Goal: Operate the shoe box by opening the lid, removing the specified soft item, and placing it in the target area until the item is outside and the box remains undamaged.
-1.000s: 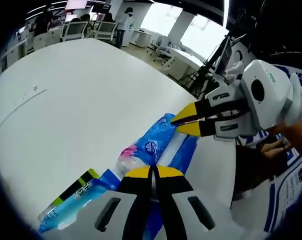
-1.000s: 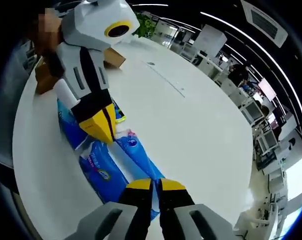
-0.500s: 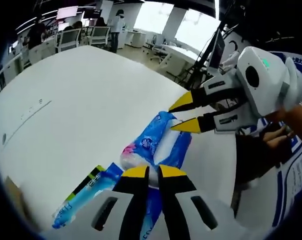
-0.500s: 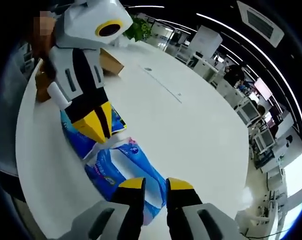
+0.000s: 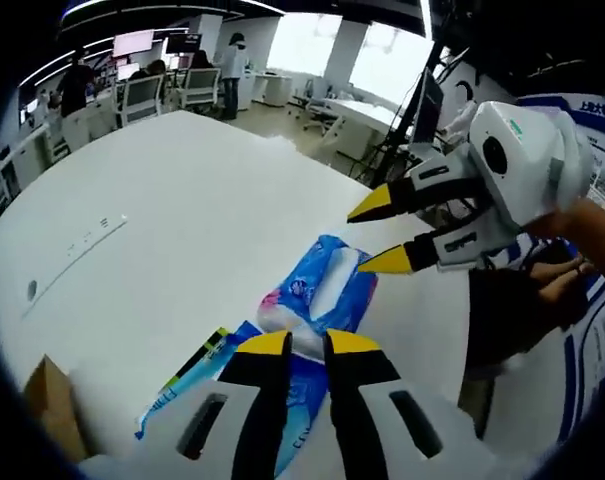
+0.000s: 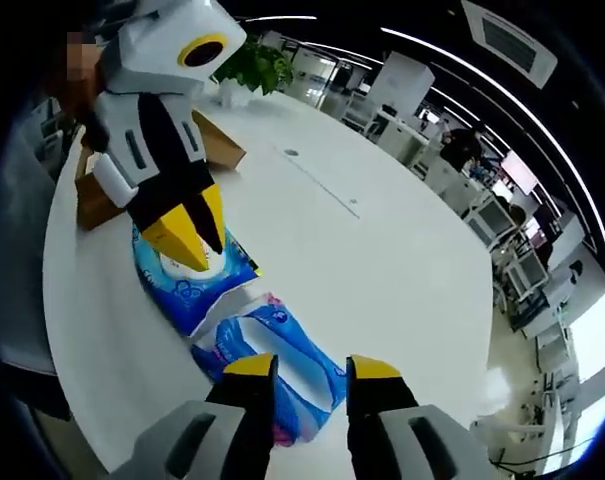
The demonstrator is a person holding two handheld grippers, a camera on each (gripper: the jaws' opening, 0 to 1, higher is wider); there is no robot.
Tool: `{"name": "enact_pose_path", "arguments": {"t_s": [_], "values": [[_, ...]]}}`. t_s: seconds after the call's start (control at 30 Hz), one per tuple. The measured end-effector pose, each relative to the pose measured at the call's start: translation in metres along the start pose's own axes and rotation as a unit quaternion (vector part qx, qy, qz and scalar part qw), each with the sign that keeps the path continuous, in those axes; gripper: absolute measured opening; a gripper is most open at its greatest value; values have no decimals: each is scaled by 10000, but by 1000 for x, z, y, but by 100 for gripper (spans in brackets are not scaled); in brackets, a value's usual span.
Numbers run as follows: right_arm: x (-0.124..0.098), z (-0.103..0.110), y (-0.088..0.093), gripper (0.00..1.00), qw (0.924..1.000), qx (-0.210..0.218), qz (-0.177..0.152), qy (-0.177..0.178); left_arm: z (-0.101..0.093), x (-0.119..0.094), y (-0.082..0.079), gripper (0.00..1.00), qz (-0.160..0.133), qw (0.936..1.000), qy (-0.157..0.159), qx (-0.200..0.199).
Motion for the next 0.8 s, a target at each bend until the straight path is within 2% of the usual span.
{"name": "enact_pose_path", "arguments": {"t_s": [0.33, 0.5, 0.6, 0.8], "values": [[-15, 11, -13, 37, 9999, 146, -55, -33, -10, -21, 8, 22, 28, 9998, -15, 179], [-23, 16, -19, 40, 9997, 244, -81, -10, -14, -34, 10, 26, -43, 9998, 19, 195], [-27, 22, -22, 43, 9994, 339, -72, -17, -17, -44, 11, 30, -66, 9994, 15, 337], [-31, 31, -24, 50, 9995, 300, -71, -14, -15, -61, 14, 35, -151, 9992, -19, 369]]}}
Point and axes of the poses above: the point that each gripper's makers call its tool centre point, and the gripper's own axes: x roughly forward along the fingers, z roughly to its left, y roughly out of its underside, the point moved 8 cm from there along -x, roughly backward along the fingers, and after that the axes turned 9 degrees about y, right-handed, at the moved point
